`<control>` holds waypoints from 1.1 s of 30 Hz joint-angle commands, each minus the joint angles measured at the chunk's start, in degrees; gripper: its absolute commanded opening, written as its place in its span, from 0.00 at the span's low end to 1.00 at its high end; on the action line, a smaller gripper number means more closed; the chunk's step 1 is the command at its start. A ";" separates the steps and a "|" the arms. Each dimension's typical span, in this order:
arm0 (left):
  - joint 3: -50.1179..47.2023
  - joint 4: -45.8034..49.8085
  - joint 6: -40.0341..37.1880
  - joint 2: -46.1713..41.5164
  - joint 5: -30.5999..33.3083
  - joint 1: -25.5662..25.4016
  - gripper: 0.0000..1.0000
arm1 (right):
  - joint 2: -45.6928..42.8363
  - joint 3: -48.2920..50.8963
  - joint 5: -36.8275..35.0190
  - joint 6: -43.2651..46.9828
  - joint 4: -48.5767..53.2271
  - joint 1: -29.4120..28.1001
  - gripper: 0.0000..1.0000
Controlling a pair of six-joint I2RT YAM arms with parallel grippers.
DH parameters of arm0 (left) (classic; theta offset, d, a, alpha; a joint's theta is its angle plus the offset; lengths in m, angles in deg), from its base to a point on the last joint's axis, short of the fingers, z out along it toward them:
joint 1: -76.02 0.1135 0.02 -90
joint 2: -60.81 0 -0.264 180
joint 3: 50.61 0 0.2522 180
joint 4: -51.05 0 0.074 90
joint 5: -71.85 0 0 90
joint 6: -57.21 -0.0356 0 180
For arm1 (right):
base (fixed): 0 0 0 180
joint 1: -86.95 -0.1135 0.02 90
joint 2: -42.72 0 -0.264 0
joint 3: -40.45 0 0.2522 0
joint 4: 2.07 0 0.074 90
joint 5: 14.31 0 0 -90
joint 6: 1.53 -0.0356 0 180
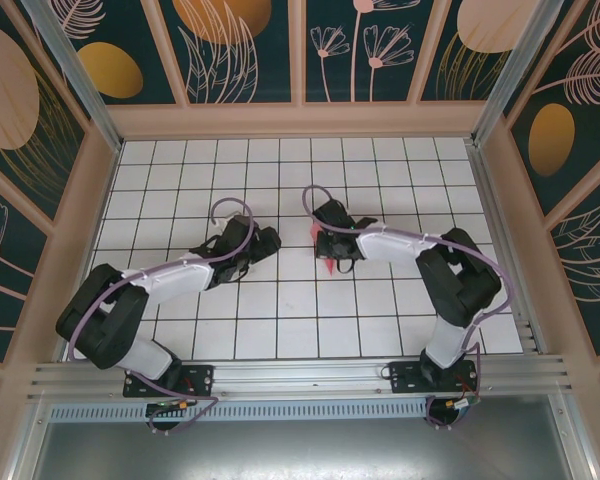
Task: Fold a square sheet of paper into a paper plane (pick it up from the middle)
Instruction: Move a paper plane to the center of the table.
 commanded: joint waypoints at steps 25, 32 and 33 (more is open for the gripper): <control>-2.63 0.52 -0.30 -3.70 -0.07 1.15 0.99 | 19.60 -20.49 2.62 7.82 4.64 6.47 0.11; 3.83 6.16 -4.16 -6.68 5.59 2.67 0.99 | 10.66 -22.29 3.07 5.49 6.50 6.28 0.26; 5.02 7.00 -5.05 -7.25 6.54 3.04 0.99 | 8.64 -22.38 2.99 5.04 6.61 6.42 0.30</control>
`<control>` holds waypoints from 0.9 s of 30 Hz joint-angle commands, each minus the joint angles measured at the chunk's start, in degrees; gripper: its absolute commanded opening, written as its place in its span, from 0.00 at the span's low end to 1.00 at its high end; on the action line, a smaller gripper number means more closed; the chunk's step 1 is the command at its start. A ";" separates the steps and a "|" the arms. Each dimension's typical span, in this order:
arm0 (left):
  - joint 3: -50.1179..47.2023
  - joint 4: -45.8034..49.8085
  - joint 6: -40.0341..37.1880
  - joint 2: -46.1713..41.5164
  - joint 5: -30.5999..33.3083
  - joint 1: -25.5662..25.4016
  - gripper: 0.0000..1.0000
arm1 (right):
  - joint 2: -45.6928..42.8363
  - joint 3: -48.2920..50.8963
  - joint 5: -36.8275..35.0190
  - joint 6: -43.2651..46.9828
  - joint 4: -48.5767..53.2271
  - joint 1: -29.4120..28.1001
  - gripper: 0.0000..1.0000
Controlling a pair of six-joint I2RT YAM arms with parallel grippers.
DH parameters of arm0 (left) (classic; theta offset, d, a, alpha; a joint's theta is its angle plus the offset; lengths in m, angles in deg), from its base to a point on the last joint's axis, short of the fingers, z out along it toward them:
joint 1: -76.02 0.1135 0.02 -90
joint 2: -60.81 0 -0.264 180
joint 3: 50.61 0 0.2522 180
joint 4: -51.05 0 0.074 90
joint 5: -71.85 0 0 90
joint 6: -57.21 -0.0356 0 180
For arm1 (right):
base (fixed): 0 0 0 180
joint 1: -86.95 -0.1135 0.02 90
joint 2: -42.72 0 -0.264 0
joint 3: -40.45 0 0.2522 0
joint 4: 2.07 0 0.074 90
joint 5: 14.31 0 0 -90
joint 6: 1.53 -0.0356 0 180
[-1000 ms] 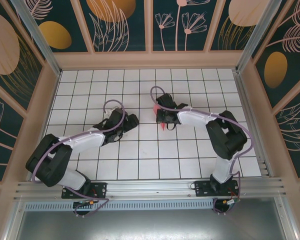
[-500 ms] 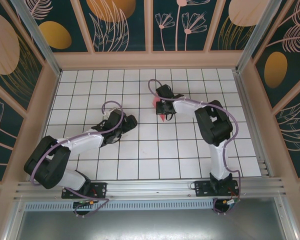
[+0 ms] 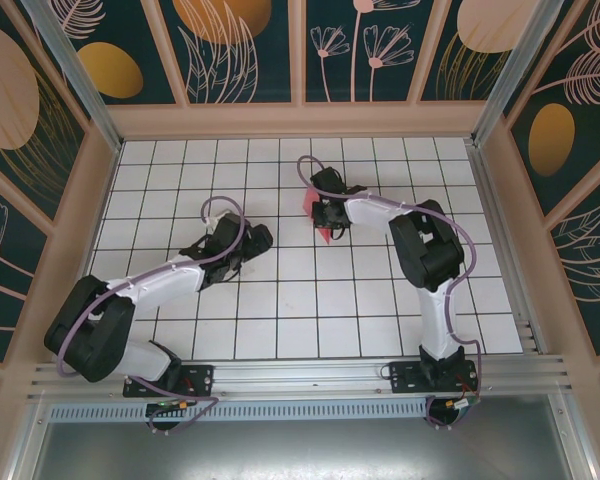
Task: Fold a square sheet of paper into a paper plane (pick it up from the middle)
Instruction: Move a paper plane to the center of the table, then reset both arms
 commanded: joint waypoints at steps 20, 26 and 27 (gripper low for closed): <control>-7.05 -10.91 -27.50 -18.88 36.06 10.76 0.99 | -49.83 35.06 -23.66 -0.67 -17.65 23.04 0.99; -22.85 -34.15 -39.19 -20.67 41.66 15.43 0.99 | -53.82 53.33 -25.06 6.47 -36.61 28.84 0.99; -24.50 -36.52 -39.88 -20.03 40.51 16.68 0.98 | -54.68 56.93 -25.30 8.50 -42.23 28.92 0.99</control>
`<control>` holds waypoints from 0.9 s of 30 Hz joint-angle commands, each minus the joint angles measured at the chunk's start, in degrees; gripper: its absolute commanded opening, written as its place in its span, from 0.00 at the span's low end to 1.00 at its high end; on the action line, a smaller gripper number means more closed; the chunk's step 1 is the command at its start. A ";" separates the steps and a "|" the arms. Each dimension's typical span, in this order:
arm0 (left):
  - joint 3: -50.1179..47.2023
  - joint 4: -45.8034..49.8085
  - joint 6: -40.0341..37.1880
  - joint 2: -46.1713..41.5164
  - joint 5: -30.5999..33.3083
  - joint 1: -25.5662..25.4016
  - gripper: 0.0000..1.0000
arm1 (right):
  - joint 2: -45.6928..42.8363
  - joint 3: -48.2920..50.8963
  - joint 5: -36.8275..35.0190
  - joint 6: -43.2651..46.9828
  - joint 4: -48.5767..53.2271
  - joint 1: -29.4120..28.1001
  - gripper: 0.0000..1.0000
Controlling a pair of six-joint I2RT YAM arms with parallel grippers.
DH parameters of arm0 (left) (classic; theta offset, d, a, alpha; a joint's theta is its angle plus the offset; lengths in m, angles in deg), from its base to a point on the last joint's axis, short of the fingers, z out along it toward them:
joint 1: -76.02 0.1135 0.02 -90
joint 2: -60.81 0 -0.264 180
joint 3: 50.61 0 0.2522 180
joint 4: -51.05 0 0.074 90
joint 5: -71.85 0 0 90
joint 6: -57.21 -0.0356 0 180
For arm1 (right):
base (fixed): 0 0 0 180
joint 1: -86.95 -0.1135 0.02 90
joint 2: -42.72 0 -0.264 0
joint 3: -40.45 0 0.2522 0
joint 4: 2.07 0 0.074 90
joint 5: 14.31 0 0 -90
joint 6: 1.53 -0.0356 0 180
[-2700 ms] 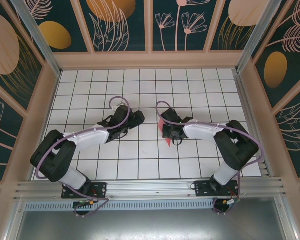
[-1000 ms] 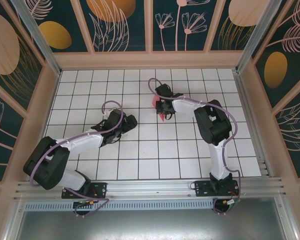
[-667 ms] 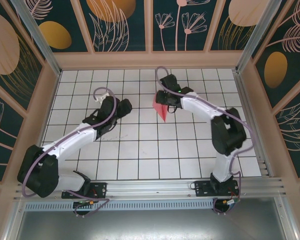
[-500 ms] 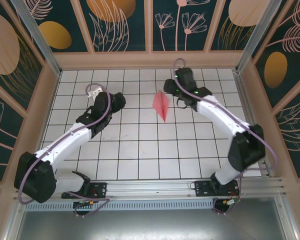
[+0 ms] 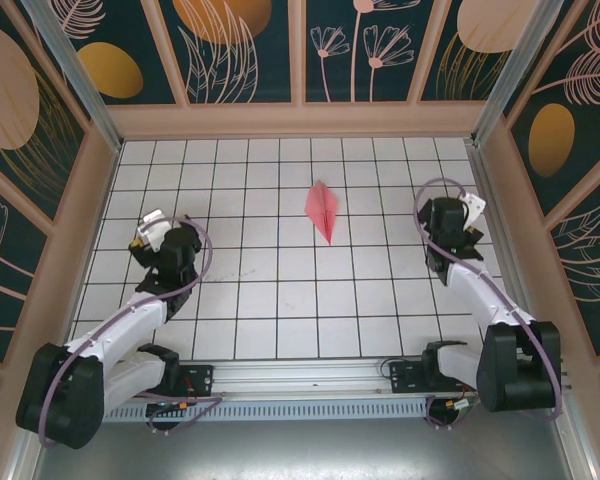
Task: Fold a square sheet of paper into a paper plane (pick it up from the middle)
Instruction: Reset both arms
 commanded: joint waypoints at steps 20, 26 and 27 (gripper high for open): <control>-8.33 -50.16 -17.48 20.26 -31.92 14.77 0.99 | 11.45 20.67 15.97 21.27 -60.40 2.40 0.99; -8.00 -54.81 -16.81 26.31 -33.88 15.89 0.99 | 15.57 20.71 20.17 19.78 -64.29 4.75 0.99; -8.31 -55.62 -16.69 26.50 -34.14 16.02 0.98 | 16.56 20.58 20.78 19.85 -65.19 4.86 0.99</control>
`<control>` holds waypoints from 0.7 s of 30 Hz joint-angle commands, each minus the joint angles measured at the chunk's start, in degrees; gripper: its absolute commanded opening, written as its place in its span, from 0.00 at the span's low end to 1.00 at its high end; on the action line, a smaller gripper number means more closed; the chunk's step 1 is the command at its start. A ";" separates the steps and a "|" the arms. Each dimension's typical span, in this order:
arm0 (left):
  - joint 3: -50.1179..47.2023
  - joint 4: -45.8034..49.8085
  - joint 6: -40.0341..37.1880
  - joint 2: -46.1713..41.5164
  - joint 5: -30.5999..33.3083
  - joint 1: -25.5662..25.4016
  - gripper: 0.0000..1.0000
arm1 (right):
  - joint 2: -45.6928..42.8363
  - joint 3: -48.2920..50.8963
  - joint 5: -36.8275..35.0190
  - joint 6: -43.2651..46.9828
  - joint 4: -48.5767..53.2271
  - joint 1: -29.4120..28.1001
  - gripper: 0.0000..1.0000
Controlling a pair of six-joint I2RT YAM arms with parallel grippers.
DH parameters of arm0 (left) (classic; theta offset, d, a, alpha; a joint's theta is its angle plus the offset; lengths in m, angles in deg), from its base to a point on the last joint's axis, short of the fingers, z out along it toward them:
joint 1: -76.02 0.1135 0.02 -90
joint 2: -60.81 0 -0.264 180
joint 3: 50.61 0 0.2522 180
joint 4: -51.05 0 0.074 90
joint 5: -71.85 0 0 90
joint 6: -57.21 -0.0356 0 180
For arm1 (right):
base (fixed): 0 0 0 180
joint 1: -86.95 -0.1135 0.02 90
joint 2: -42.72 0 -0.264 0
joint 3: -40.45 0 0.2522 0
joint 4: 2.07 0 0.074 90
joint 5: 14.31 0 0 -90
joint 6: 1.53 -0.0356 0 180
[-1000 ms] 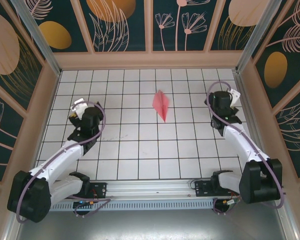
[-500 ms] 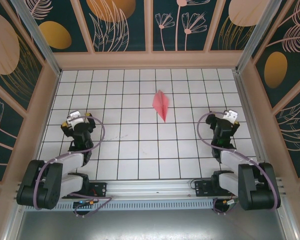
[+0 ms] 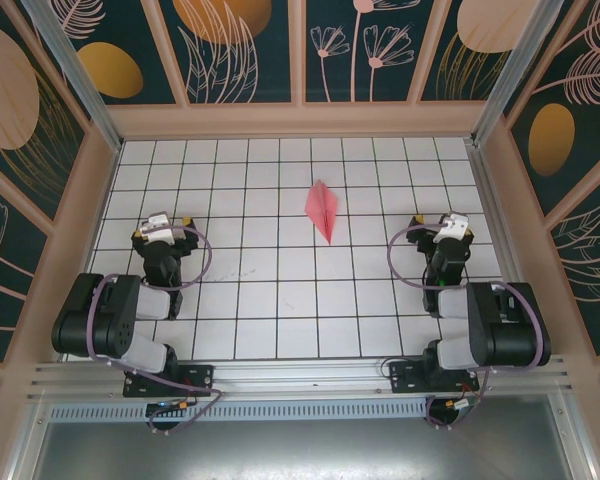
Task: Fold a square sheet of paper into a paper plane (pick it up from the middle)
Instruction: Reset both arms
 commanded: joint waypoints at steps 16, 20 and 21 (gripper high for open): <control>0.77 -5.85 0.06 0.63 -2.45 0.90 0.99 | 7.45 -1.84 5.11 0.33 -8.18 0.55 0.99; 1.17 -5.21 0.10 0.80 -2.57 0.90 0.99 | 7.47 -1.87 5.10 0.32 -8.19 0.60 0.99; 1.30 -5.09 0.08 0.88 -2.56 0.90 0.99 | 7.45 -1.83 5.10 0.33 -8.15 0.56 0.99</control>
